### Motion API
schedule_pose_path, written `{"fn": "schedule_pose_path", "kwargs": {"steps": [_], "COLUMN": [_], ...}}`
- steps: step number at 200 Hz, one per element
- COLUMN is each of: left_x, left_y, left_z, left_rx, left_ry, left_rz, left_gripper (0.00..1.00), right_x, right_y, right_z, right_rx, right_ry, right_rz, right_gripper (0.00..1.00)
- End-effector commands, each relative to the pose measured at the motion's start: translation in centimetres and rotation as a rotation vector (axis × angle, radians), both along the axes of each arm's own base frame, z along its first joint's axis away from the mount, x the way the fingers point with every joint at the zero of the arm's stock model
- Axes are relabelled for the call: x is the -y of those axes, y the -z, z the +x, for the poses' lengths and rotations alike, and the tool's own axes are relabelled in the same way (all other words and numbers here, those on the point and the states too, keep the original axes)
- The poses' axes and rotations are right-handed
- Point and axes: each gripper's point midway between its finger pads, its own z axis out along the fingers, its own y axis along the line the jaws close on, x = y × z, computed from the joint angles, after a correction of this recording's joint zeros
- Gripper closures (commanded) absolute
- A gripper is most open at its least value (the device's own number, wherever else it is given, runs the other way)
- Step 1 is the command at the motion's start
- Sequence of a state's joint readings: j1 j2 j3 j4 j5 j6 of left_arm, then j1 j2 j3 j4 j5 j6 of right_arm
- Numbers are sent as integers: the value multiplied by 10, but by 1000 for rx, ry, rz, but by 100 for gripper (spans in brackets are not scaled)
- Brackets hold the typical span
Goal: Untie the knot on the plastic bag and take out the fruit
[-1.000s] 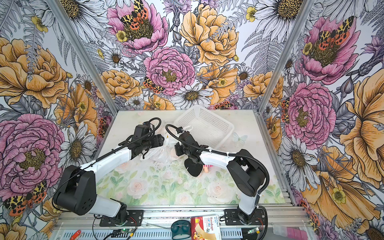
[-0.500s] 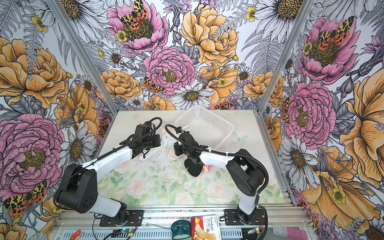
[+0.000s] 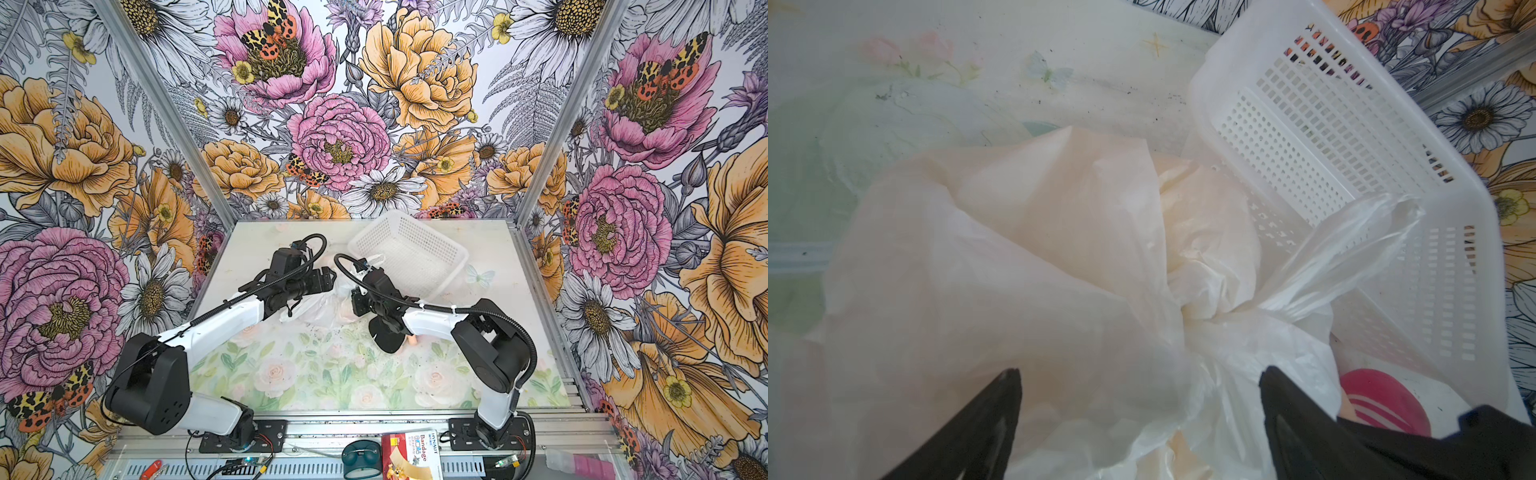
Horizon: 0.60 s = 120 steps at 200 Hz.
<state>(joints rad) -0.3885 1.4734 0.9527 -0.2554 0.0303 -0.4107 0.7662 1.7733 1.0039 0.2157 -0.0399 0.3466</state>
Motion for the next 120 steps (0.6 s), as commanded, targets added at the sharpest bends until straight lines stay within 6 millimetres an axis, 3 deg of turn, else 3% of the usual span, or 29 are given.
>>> {"fn": "schedule_pose_path", "kwargs": {"steps": [1,7,17,34,52,120], "left_x": [1,1,0,0,-4,-20], "left_y": [13,15,18,16,11,-9], "left_z": [7,9,9,10,9,4], "left_rx": [-29,-35,-45,-42,-26,40], "left_ry": [7,4,0,-4,-14,-79], "left_rz": [44,47,55,57,64,86], "left_gripper": [21,29,53,82,99,100], "right_x": [-2,-1,-1,0,1,13], "right_y": [-25,-25,-25,-25,-25,-27], "right_z": [2,3,3,3,4,7], "right_rx": [46,48,50,55,58,67], "right_ry": [-6,-4,-3,1,5,55], "right_rz": [54,53,50,47,47,80], "right_gripper": [100,100,100,100,100,100]}}
